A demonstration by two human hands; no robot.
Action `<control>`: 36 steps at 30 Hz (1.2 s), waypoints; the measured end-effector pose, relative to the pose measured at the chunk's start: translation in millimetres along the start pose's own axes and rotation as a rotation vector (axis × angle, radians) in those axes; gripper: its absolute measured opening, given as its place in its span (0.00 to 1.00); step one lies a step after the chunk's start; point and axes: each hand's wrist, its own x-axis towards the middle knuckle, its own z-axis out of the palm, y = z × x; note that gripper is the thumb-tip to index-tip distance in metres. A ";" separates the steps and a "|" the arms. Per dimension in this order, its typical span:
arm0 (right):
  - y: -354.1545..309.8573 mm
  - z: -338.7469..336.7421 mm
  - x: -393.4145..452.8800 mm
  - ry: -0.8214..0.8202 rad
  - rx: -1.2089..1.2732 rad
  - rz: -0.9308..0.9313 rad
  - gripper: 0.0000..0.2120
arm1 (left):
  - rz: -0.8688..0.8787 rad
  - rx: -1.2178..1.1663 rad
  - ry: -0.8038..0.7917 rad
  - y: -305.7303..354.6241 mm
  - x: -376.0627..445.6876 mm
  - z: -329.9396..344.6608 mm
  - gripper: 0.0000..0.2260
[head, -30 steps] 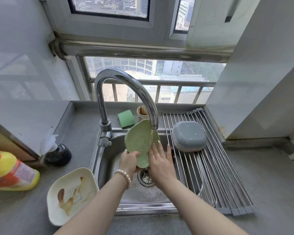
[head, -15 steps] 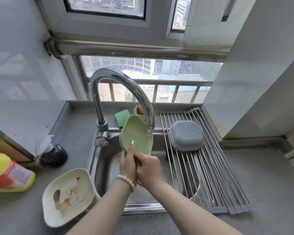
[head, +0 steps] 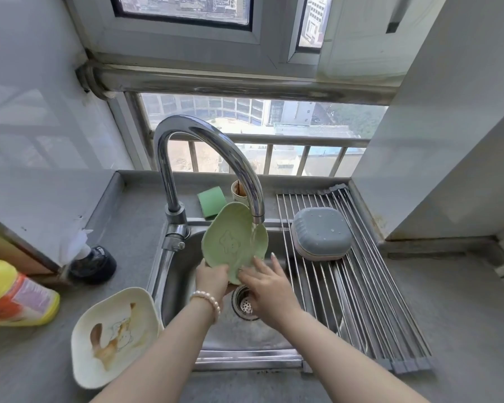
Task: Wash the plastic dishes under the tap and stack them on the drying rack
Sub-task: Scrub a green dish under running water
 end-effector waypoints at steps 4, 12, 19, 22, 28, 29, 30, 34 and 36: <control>8.9 1.6 6.9 0.033 -0.207 0.037 0.21 | -0.050 0.047 0.022 10.0 5.3 0.8 0.15; -16.3 7.1 12.2 0.194 0.409 -0.047 0.11 | 0.037 -0.121 0.001 -14.8 -14.6 7.3 0.12; 61.7 1.2 13.3 0.023 -0.005 -0.251 0.13 | 0.004 0.116 0.032 4.0 -4.2 5.6 0.16; 72.6 3.8 17.2 -0.022 -0.144 -0.275 0.20 | -0.095 0.110 0.007 5.5 0.9 1.3 0.17; 35.8 1.2 16.2 0.073 0.153 -0.283 0.14 | -0.063 -0.201 -0.030 -25.1 -13.4 14.2 0.12; 23.5 0.9 16.9 0.102 0.251 -0.234 0.12 | -0.049 -0.264 -0.032 -30.1 -16.8 19.8 0.13; 13.0 -0.9 16.4 0.121 0.372 -0.173 0.09 | -0.032 -0.312 -0.025 -33.4 -17.8 24.8 0.15; 13.8 -5.5 11.4 0.102 0.684 -0.109 0.12 | -0.013 -0.336 -0.036 -19.9 -15.8 27.4 0.13; 32.5 -7.8 12.1 0.121 0.465 -0.279 0.09 | -0.056 -0.246 -0.063 -12.0 -14.1 17.6 0.14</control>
